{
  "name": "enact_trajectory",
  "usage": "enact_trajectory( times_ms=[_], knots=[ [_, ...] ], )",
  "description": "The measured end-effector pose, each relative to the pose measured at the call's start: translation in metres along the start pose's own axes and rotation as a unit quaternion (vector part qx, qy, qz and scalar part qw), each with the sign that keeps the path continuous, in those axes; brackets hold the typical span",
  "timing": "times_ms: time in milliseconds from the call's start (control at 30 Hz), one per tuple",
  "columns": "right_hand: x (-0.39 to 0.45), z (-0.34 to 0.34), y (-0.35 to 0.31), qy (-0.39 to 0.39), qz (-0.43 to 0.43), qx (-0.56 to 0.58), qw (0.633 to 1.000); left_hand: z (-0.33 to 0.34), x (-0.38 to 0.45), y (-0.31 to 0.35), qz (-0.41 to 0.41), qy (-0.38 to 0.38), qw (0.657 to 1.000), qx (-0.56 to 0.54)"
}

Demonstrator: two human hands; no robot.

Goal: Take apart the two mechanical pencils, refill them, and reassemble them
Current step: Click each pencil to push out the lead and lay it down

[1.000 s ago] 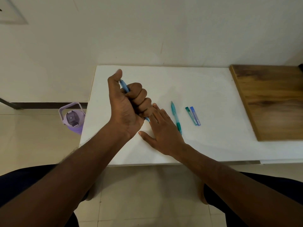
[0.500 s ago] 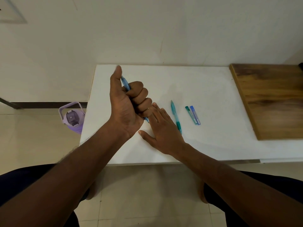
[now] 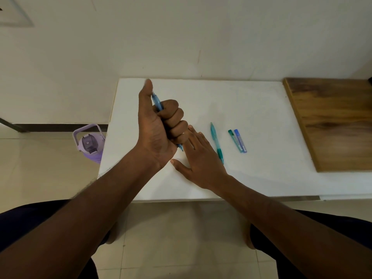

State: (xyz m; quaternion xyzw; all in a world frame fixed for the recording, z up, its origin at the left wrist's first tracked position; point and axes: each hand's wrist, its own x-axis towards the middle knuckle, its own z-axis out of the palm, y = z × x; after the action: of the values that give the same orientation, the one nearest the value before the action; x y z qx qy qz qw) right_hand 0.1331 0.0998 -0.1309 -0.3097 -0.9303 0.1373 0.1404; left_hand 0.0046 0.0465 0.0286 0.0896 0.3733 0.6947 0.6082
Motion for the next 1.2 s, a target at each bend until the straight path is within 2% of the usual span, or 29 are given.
enact_trajectory(
  times_ms=[433,600,800,1033,1200],
  knots=[
    [-0.0002,-0.0004,-0.0015,0.03,-0.008,-0.005,0.999,-0.0023,0.002,-0.0032,-0.004,0.004,0.999,0.037],
    [-0.0001,-0.001,-0.0006,0.012,-0.007,0.006,1.0,-0.0039,0.0021,-0.0022,-0.002,-0.009,1.0,0.023],
    [-0.0001,-0.0026,-0.003,0.024,-0.007,-0.004,1.0,-0.0038,0.0051,-0.0028,-0.022,0.014,0.996,0.09],
    [-0.0004,-0.0029,-0.0036,0.034,-0.008,0.013,0.999,-0.0018,0.0036,-0.0021,-0.014,0.002,1.0,0.005],
    [-0.0002,-0.0045,-0.0041,0.03,-0.008,0.004,1.0,-0.0016,0.0031,-0.001,-0.009,-0.009,1.0,0.001]
  ],
)
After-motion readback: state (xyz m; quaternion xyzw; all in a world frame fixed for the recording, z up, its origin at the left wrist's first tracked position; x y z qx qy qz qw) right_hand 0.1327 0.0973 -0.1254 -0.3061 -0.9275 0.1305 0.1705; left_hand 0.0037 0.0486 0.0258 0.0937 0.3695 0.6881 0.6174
